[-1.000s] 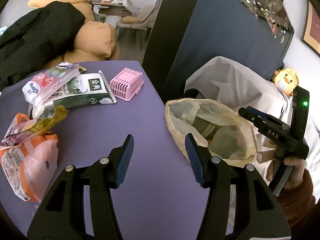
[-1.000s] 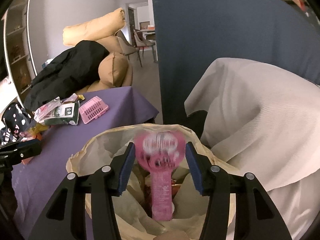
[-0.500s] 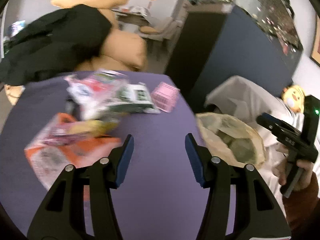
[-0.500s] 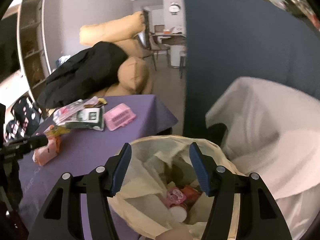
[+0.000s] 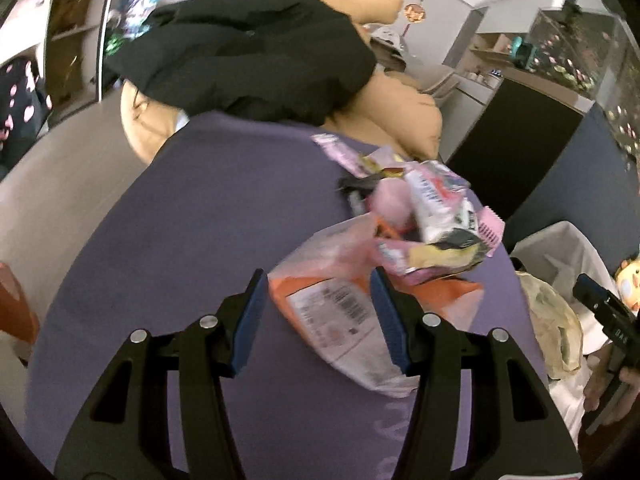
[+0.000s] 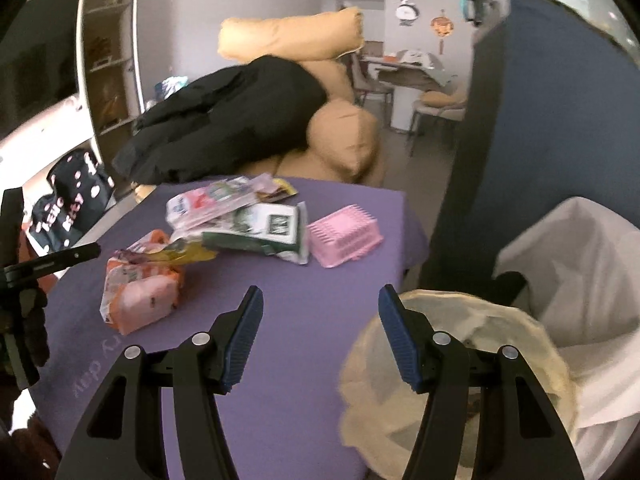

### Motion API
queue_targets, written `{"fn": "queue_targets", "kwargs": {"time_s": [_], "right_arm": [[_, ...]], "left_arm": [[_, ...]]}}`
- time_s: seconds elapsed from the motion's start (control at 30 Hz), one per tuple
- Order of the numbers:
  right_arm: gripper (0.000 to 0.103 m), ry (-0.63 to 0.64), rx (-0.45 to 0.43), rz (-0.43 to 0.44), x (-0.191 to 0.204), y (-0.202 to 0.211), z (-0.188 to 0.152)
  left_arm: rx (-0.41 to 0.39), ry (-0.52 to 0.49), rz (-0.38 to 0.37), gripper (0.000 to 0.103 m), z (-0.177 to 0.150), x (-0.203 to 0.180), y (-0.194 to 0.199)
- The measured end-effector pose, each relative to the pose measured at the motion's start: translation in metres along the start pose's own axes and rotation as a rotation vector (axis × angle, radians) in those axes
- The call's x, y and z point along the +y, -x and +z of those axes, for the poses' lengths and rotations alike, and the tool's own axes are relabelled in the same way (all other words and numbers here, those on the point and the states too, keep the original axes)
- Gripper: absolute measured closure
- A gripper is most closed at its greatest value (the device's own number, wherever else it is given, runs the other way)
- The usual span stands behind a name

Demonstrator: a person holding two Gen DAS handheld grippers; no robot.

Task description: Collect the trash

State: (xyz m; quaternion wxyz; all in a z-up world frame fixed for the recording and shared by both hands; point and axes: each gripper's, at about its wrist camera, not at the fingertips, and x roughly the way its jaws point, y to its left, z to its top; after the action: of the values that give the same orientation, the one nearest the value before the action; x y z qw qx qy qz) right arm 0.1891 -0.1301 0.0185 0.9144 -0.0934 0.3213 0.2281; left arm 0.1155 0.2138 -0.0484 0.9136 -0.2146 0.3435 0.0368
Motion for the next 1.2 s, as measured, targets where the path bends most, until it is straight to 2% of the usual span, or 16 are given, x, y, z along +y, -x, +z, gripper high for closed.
{"fn": "queue_targets", "kwargs": {"time_s": [0.2,0.4,0.5,0.63,0.77,0.87,0.93,1.0,1.1,1.13,1.2], "right_arm": [[0.046,0.049,0.028,0.008,0.036,-0.023,0.002],[0.046,0.074,0.045,0.057,0.065,-0.035,0.009],[0.046,0.139,0.037,0.103,0.09,-0.039,0.012],[0.046,0.247,0.038,0.205,0.13,-0.055,0.026],[0.046,0.406,0.025,0.184,0.163,-0.076,0.033],[0.046,0.508,0.071,0.138,0.175,-0.094,0.031],[0.051,0.536,0.123,0.107,0.174,-0.106,0.026],[0.056,0.511,0.161,0.104,0.164,-0.111,0.022],[0.078,0.39,0.206,0.182,0.14,-0.109,0.019],[0.083,0.319,0.213,0.23,0.128,-0.105,0.018],[0.09,0.257,0.191,0.236,0.113,-0.094,0.016]], "left_arm": [[0.024,-0.01,-0.052,0.052,-0.008,0.006,-0.005],[0.015,-0.044,-0.088,0.052,-0.009,0.004,0.002],[0.015,-0.069,-0.09,0.052,-0.007,0.005,0.007],[0.008,-0.061,-0.066,0.052,-0.003,0.014,0.014],[0.01,-0.038,-0.07,0.052,-0.001,0.024,0.019],[0.019,-0.036,-0.074,0.052,-0.003,0.026,0.022],[0.03,-0.03,-0.086,0.052,-0.004,0.026,0.02],[0.04,-0.026,-0.097,0.052,-0.006,0.025,0.018],[0.062,-0.029,-0.112,0.052,-0.009,0.02,0.012],[0.068,-0.031,-0.114,0.052,-0.01,0.019,0.009],[0.082,-0.035,-0.122,0.052,-0.013,0.013,0.005]]}}
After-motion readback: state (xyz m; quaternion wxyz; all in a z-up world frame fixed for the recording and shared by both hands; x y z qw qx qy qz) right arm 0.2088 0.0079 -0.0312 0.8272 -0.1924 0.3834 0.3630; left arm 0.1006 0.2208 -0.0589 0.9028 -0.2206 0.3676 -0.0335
